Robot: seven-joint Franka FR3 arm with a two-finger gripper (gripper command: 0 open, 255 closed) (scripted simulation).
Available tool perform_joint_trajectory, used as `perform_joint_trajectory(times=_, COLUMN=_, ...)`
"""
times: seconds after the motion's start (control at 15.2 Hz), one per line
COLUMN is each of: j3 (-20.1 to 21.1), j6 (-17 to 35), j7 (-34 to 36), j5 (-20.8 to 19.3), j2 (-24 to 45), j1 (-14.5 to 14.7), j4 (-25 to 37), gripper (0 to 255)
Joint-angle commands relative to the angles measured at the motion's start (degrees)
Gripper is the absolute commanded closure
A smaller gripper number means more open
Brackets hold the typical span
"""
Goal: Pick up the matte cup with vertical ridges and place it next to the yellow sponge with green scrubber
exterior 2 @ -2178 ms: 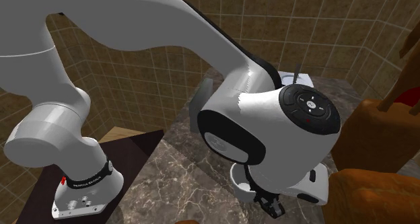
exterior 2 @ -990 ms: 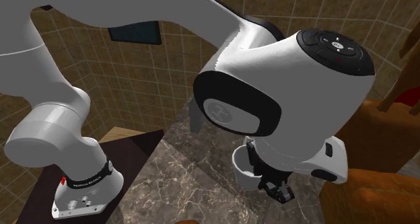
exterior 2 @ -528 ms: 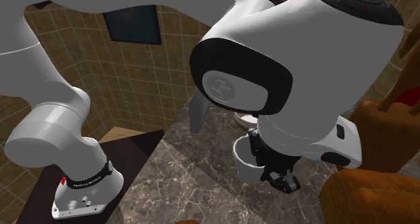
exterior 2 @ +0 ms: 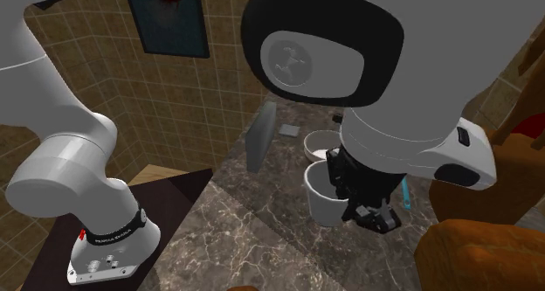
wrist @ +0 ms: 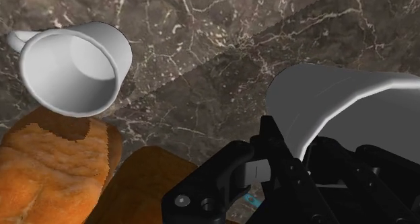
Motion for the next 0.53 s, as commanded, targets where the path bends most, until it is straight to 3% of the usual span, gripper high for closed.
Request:
perform_joint_trajectory(times=0.0, j3=0.11, j6=-1.44, j7=0.57, j5=-0.28, j2=-0.37, j1=0.08, j4=1.19, gripper=255)
perform_joint_trajectory(times=0.13, j3=0.14, j6=-2.75, j7=0.91, j5=-0.47, j2=-0.59, j1=0.08, j4=2.35, gripper=255)
perform_joint_trajectory(times=0.46, j3=4.57, j6=-0.09, j7=8.9, j5=-2.52, j2=-6.12, j1=3.1, j4=-3.67, gripper=255)
